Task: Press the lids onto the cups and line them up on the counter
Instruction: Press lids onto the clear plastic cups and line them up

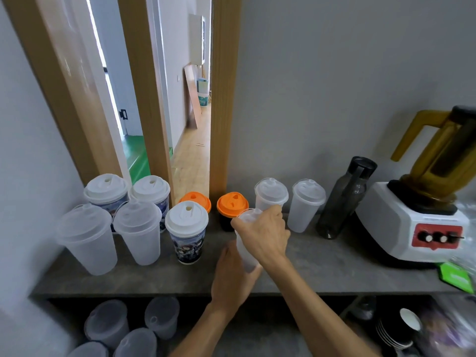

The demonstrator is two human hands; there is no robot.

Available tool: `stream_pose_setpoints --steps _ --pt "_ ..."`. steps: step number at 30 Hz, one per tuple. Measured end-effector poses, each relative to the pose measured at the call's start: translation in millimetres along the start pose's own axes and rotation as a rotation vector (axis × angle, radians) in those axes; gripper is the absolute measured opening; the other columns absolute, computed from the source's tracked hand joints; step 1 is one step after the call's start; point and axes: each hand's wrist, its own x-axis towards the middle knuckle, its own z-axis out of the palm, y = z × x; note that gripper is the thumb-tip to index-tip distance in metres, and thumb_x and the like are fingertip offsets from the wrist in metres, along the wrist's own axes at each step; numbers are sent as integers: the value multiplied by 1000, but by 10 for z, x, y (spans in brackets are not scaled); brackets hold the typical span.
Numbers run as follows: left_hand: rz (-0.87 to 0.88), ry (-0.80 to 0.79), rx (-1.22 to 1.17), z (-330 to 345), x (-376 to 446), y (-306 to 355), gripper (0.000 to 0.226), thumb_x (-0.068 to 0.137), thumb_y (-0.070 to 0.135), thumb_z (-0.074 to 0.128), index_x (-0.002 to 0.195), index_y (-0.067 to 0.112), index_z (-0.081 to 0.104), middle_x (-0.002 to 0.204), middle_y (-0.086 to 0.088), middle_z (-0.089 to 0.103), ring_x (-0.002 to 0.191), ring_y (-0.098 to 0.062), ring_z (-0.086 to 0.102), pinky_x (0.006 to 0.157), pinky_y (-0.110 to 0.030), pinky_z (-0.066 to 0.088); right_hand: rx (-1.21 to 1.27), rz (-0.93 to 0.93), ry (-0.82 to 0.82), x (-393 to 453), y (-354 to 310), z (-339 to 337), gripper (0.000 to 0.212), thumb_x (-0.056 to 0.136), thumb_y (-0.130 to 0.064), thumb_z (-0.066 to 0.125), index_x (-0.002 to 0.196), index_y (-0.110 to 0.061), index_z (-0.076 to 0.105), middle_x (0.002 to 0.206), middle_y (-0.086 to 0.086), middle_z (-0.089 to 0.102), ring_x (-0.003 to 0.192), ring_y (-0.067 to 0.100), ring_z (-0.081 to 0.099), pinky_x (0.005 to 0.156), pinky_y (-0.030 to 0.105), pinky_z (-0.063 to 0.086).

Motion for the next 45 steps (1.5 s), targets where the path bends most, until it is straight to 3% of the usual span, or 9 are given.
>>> stream_pose_setpoints --steps 4,9,14,18,24,32,35,40,45 --pt "-7 -28 -29 -9 22 29 72 79 31 78 136 13 37 127 -13 51 113 -30 53 94 -36 48 -9 -26 -44 -1 -8 -67 65 67 -52 74 106 -19 34 112 2 55 111 25 56 101 49 44" --pt "-39 -8 -113 78 17 98 67 77 20 79 132 14 41 123 -10 53 111 -29 55 92 -37 50 -46 -61 -76 -45 193 -226 112 57 -76 74 142 -20 28 134 1 44 123 22 50 96 43 51" --pt "37 -60 -216 440 29 360 59 80 21 73 132 22 47 126 2 58 115 -17 58 95 -36 53 -23 -122 -61 -1 531 -533 99 61 -57 84 138 -26 31 128 -6 40 117 16 50 90 37 54" --pt "106 -149 -232 768 130 658 67 78 49 74 134 41 38 130 24 50 120 6 49 99 -24 48 95 -80 -19 240 853 -910 101 60 -48 89 140 -27 31 134 -4 42 121 16 49 98 41 53" --pt "74 -229 -212 1176 303 839 73 76 61 71 136 45 35 136 21 49 123 1 50 102 -30 49 155 -90 -16 536 1198 -1179 95 65 -44 90 141 -26 36 130 -6 42 113 11 48 85 23 46" --pt "-2 -212 -108 1294 235 766 61 83 52 70 132 39 37 119 27 37 115 6 43 91 -15 31 235 -84 -69 553 1472 -1107 105 66 -48 89 149 -26 29 146 0 44 131 19 49 104 39 50" --pt "-1 -227 -140 1153 151 792 63 80 48 75 131 38 41 129 22 46 117 2 48 93 -18 42 198 -113 -1 492 1467 -1172 108 66 -51 88 151 -23 27 149 3 38 133 21 45 108 43 47" --pt "95 -114 -6 508 -383 492 57 88 39 70 138 27 45 132 16 48 118 1 50 100 -24 47 167 -415 250 150 1309 -1118 74 74 -40 81 136 -20 45 138 4 46 125 21 48 106 46 46" --pt "96 48 217 -301 -1027 -329 26 87 45 61 110 33 58 104 23 54 91 1 56 79 -18 48 206 -762 -48 -398 1045 -578 15 86 -26 68 99 -21 64 97 -11 63 90 6 59 79 36 54"
